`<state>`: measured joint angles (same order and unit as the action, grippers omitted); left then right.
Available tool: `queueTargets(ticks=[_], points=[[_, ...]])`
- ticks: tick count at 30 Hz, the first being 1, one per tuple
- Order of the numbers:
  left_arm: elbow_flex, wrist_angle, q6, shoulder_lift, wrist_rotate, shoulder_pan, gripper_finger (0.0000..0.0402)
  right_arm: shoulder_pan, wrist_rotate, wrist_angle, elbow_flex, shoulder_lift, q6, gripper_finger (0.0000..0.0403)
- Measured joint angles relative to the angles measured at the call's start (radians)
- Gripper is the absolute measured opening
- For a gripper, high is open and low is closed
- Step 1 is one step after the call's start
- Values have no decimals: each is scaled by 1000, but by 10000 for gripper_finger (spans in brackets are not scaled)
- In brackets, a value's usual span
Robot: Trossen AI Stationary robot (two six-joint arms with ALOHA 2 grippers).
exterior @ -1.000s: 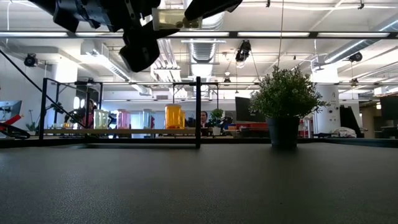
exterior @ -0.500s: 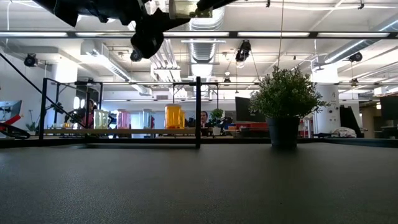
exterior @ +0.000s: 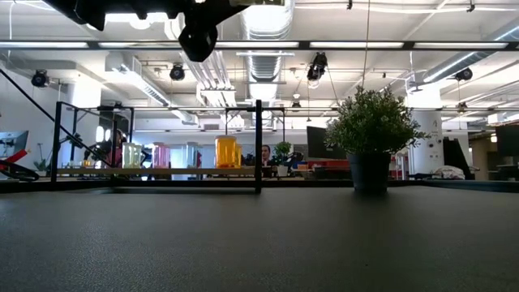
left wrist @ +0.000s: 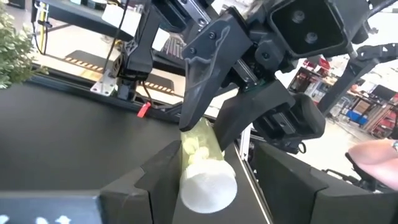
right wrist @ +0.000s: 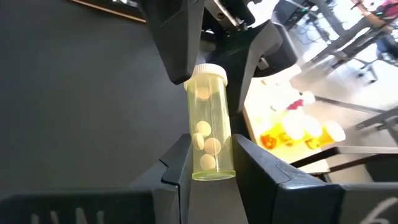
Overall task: Pick and place medicine bottles onto shelf by color
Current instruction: Put the yellow medicine bottle on the shelf aligned with the other yellow medicine bottles
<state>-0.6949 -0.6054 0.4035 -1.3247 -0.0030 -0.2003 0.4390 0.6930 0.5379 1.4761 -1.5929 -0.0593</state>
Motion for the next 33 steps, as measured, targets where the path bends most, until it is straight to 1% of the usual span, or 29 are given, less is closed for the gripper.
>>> queueTargets(ticks=[4, 15, 18, 27, 33], points=[[0, -4, 1, 0, -7, 1, 182, 5, 47, 2, 0, 0, 4, 91], [0, 14, 4, 0, -6, 1, 181, 9, 73, 5, 8, 0, 16, 91], [0, 15, 4, 0, -6, 4, 171, 8, 74, 9, 8, 0, 16, 91], [1, 15, 4, 0, -8, 5, 115, 9, 68, 9, 8, 0, 15, 91], [2, 14, 3, -1, -9, 5, 104, 9, 67, 10, 9, 0, 14, 91]])
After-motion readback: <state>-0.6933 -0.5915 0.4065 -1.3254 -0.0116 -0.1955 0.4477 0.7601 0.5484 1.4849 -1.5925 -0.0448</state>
